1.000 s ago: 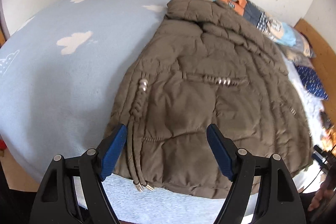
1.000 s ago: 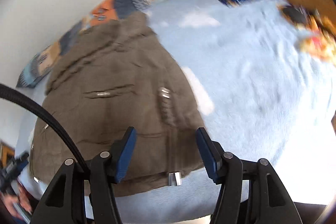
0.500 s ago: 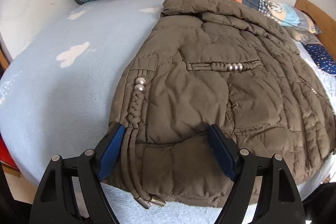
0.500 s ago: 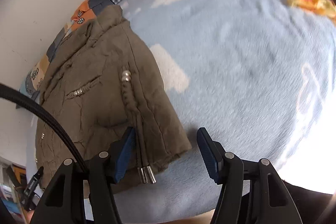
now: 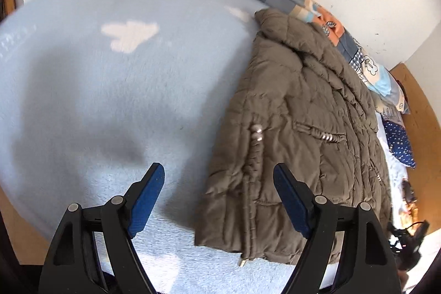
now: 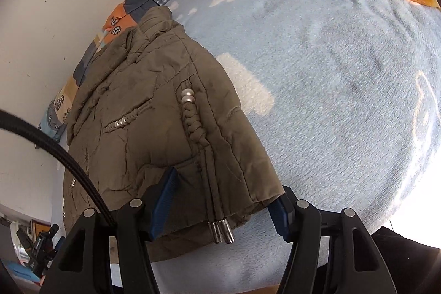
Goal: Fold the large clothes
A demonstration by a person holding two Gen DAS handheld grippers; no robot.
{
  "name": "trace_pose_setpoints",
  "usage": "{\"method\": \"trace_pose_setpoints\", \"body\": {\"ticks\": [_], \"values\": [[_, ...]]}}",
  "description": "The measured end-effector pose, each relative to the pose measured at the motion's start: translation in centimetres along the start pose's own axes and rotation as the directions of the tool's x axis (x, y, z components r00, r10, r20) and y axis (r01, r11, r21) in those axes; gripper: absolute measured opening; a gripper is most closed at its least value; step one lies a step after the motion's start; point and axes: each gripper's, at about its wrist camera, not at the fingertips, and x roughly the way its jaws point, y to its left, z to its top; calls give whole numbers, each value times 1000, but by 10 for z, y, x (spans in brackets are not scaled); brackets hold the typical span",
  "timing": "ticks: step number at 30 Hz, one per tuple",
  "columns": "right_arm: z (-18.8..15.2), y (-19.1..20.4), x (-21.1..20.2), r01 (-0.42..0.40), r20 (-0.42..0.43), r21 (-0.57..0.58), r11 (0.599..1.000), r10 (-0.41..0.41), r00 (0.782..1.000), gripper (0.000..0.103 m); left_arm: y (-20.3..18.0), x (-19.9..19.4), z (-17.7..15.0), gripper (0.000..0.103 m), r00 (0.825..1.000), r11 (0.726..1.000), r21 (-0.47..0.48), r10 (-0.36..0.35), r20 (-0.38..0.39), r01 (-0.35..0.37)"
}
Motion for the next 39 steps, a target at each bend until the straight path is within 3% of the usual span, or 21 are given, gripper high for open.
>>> {"method": "trace_pose_setpoints", "body": {"ticks": [4,6,7,8,10,15,17,20,21,24,27,28,29,30,32,35,37,39], "values": [[2,0,3,-7,-4,5,1000,7,1000,69,12,14,-6,80,991,989,-99,-119,-58,113],[2,1,5,-7,-6,3,1000,7,1000,69,7,16,-10,80,989,988,-86,-132,-60,127],[3,1,6,-10,-8,4,1000,10,1000,69,3,15,-11,77,989,989,-66,-135,-56,132],[3,1,6,-12,-8,5,1000,12,1000,69,-2,15,-12,60,988,989,-42,-143,-54,140],[3,1,6,-13,-8,3,1000,13,1000,69,-12,17,-15,43,995,996,16,-88,-49,89],[3,2,7,-19,-4,4,1000,19,1000,69,-22,16,-20,42,999,995,102,-21,-25,23],[3,1,7,-21,-2,5,1000,21,1000,69,-26,17,-25,46,1000,992,129,3,-15,-1],[2,3,6,-27,-2,1,1000,27,1000,69,-30,23,-31,81,999,991,132,-13,-45,19],[2,4,6,-33,-5,-1,999,33,999,70,-33,26,-35,86,998,990,133,-32,-57,39],[1,8,8,-35,-6,-12,999,34,999,70,-39,29,-39,88,999,985,172,0,-39,6],[1,10,9,-37,-7,-10,999,37,999,70,-38,29,-41,87,1000,988,152,-10,-10,12],[1,9,9,-39,-8,-8,999,39,999,70,-38,28,-41,83,1000,989,150,-22,8,21],[1,9,11,-41,-10,-6,999,41,999,70,-40,25,-41,68,999,988,153,-31,31,25],[2,9,12,-43,-12,-2,999,43,999,70,-42,22,-41,44,998,987,157,-47,46,39],[2,8,12,-52,-8,7,999,52,999,66,-47,14,-40,28,994,982,178,-79,81,64],[2,18,1,-81,42,-45,996,83,996,42,-51,13,-39,27,991,981,184,-85,100,65],[1,25,-3,-81,65,-82,993,87,994,42,-50,20,-41,30,995,983,181,-54,86,38],[1,24,1,-79,52,-77,994,83,995,43,-49,25,-41,39,996,985,173,-38,75,24]]}}
